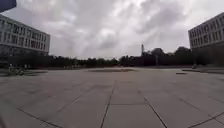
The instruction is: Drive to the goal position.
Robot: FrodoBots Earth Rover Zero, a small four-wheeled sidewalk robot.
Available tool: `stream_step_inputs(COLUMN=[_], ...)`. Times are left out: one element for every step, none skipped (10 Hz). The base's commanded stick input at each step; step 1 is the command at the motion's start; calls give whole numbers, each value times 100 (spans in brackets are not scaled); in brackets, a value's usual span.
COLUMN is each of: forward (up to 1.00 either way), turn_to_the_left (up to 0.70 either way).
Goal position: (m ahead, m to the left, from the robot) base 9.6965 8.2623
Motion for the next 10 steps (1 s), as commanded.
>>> stream_step_inputs(forward=[70, 70, 70, 70, 70, 70, 70, 70, 70, 70], turn_to_the_left=[3, 3, 3, 3, 3, 3, 2, 3, 3, 3])
